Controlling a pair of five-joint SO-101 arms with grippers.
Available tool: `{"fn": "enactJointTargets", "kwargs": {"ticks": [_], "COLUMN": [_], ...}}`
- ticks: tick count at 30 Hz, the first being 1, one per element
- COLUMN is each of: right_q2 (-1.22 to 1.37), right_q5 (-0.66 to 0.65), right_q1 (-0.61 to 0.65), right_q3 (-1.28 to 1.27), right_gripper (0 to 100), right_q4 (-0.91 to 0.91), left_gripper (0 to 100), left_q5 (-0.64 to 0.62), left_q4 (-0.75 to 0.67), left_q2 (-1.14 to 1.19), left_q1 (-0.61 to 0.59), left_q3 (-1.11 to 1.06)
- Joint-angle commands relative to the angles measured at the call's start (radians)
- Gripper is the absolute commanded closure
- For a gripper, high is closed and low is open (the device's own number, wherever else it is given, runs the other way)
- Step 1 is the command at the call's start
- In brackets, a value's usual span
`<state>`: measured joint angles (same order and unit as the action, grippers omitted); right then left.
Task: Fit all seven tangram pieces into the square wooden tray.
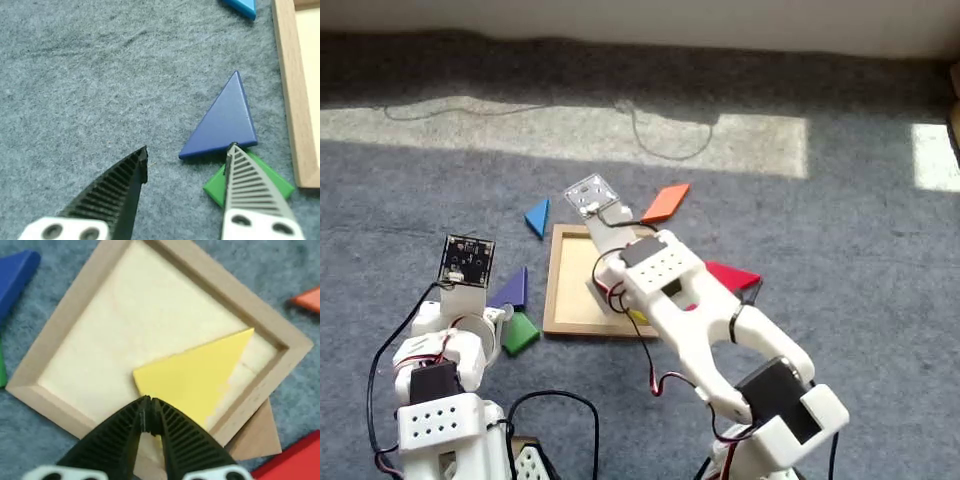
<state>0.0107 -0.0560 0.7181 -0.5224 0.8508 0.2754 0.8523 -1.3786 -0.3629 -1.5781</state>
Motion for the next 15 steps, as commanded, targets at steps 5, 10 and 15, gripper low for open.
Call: {"fn": "enactJointTargets", "kwargs": {"ticks": [5,10,15], "right_q2": [-0.062,-0.062,-0.053], "right_q5": [0.002,0.006,0.006], "right_q1": [-0.025,0.024,0.041], "right_q3": [0.012,0.015,0.01], "right_gripper": [98.3,98.3,98.3], "right_q4": [-0.005,-0.008,-0.122], "left_gripper": [74,74,74], "left_q5": [-0.006,-0.006,-0.006], "left_q4": [-0.018,-0.018,-0.018], "left_q2": [-0.013,-0.013,-0.013], "left_q1": [0.008,0.008,0.008], "left_q3": [0.005,0.005,0.005]}}
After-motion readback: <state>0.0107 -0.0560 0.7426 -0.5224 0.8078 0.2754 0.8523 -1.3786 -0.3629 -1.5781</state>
